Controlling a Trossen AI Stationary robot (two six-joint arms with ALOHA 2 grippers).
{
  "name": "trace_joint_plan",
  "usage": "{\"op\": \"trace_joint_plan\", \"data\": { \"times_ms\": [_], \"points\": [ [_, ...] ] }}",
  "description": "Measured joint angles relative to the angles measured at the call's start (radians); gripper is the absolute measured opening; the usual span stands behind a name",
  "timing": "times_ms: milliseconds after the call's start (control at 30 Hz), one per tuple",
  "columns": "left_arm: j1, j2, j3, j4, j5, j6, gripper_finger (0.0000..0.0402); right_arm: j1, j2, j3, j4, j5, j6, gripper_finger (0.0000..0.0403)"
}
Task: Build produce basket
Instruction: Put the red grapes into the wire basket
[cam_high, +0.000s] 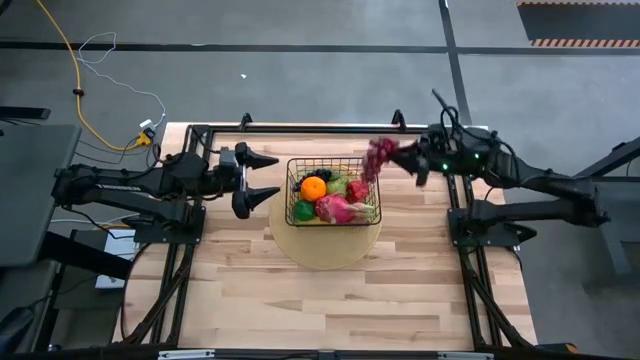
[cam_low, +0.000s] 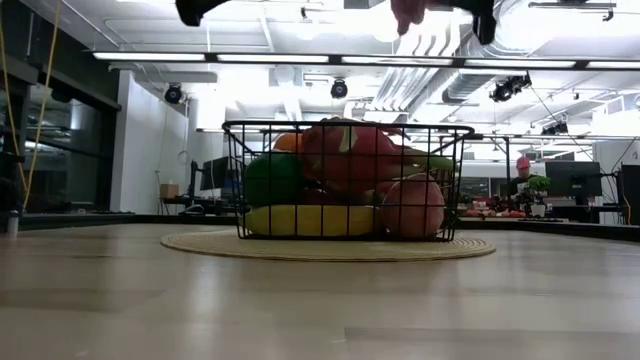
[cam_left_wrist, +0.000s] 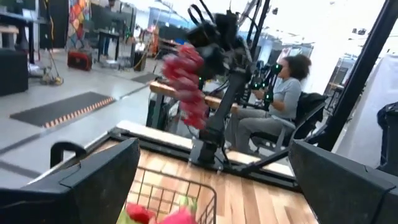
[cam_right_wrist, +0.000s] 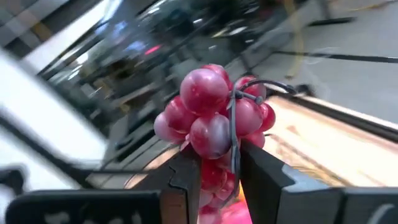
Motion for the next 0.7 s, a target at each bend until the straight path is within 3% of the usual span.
{"op": "trace_joint_plan", "data": {
  "times_ms": [200, 500, 700],
  "points": [
    [0.0, 0.0, 0.0, 0.05, 0.0, -0.015, 0.04, 0.127, 0.006, 0.0, 0.019, 0.03, -0.071, 0.0087],
    [0.0, 0.0, 0.0, 0.058, -0.001, -0.015, 0.04, 0.143, 0.017, 0.004, 0.011, 0.054, -0.117, 0.0087],
    [0.0, 0.0, 0.0, 0.055, -0.001, -0.017, 0.04, 0.143, 0.173, 0.142, -0.138, 0.054, -0.23, 0.0087]
  ]
}}
